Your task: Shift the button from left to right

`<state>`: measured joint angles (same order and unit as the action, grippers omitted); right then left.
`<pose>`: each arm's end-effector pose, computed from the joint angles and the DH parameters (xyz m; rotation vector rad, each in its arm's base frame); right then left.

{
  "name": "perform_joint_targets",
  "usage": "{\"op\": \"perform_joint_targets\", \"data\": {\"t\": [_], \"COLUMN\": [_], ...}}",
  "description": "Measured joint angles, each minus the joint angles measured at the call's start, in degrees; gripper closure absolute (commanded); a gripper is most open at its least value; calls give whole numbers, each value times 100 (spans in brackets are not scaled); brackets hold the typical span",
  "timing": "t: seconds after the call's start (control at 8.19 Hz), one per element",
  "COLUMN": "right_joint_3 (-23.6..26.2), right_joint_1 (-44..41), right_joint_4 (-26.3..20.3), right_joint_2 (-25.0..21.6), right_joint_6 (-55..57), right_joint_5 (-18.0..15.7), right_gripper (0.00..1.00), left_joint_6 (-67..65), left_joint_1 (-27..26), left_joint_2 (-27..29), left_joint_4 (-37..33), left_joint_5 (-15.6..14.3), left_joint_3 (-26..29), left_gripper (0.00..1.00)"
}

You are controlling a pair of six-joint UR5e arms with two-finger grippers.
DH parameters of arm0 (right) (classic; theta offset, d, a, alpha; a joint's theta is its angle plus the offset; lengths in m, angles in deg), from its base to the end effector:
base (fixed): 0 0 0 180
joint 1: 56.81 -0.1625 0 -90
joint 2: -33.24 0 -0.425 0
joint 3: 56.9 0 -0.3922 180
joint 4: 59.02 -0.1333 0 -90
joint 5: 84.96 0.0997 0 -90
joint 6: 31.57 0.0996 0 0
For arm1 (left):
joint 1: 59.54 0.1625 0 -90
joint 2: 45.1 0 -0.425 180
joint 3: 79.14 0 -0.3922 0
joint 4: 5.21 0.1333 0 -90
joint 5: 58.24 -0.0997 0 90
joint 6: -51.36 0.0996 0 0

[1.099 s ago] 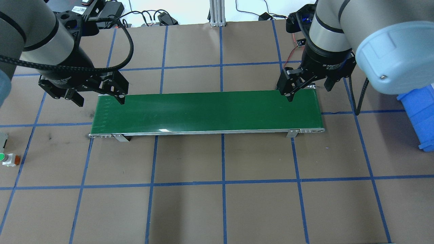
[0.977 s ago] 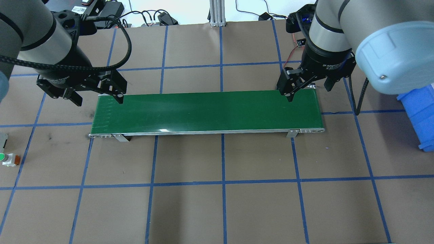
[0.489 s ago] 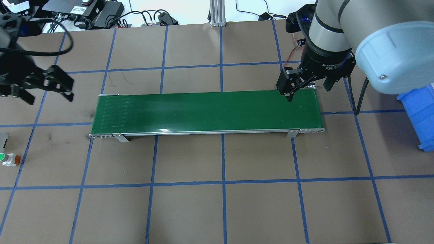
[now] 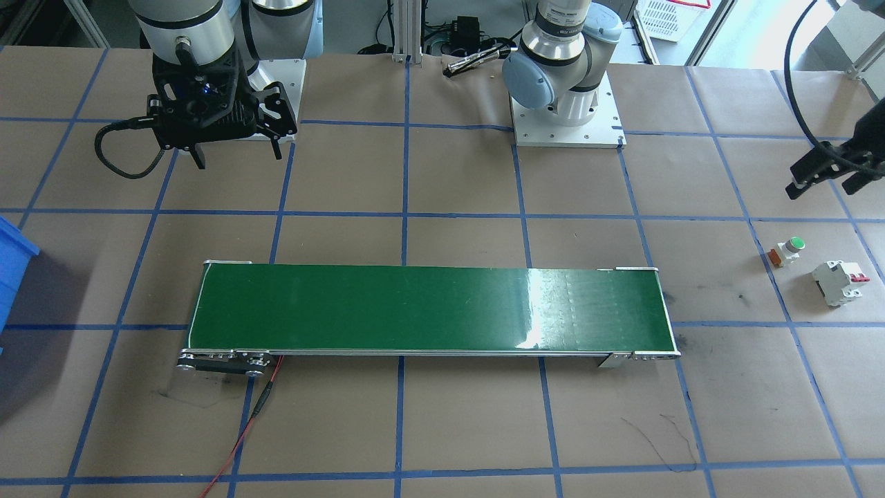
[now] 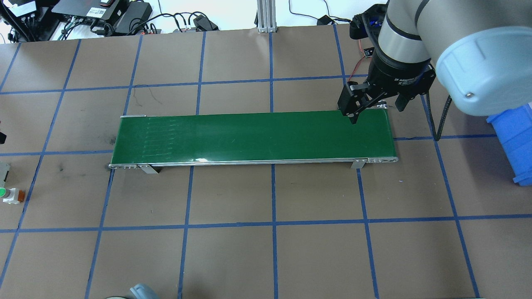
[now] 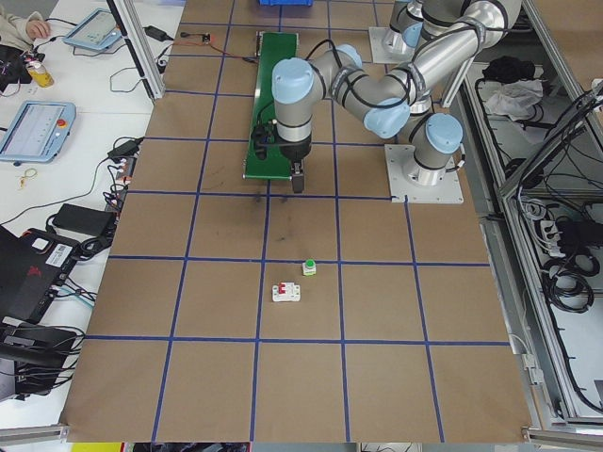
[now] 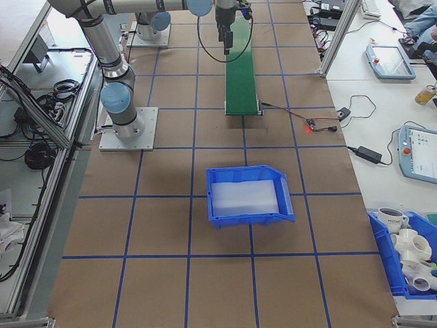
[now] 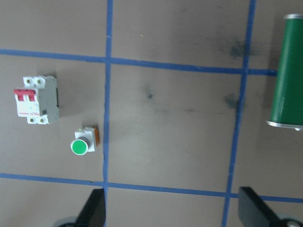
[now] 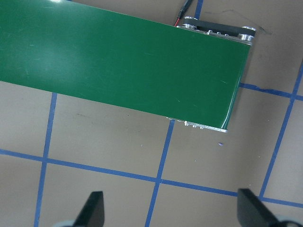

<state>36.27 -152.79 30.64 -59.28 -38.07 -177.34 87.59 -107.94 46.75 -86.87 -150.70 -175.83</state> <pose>0.1776 -0.4554 0.4814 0.3375 -3.0816 -0.0271 0.2361 -0.4603 0.4292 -0.1456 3.1066 0.0462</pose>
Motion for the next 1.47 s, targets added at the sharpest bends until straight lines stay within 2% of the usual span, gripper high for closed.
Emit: {"op": "perform_joint_targets", "data": {"t": [0.37,0.73,0.98,1.47], "right_joint_3": [0,0,0,0], "right_joint_1": [0,0,0,0], "right_joint_4": [-28,-39,-20,-22], "right_joint_2": [-2,3,6,6], "right_joint_6": [1,-11,-114,-151], "right_joint_5": [-4,-22,-22,-19], "right_gripper": [0,0,0,0], "left_joint_6": [1057,1336,1333,1330], "left_joint_1": [726,905,942,980], "left_joint_2": [1117,1939,2153,2227], "left_joint_4": [933,1127,1150,1482], "left_joint_5": [-136,-459,-656,-893], "left_joint_3": [-24,-46,-150,-456], "left_gripper": [0,0,0,0]}}
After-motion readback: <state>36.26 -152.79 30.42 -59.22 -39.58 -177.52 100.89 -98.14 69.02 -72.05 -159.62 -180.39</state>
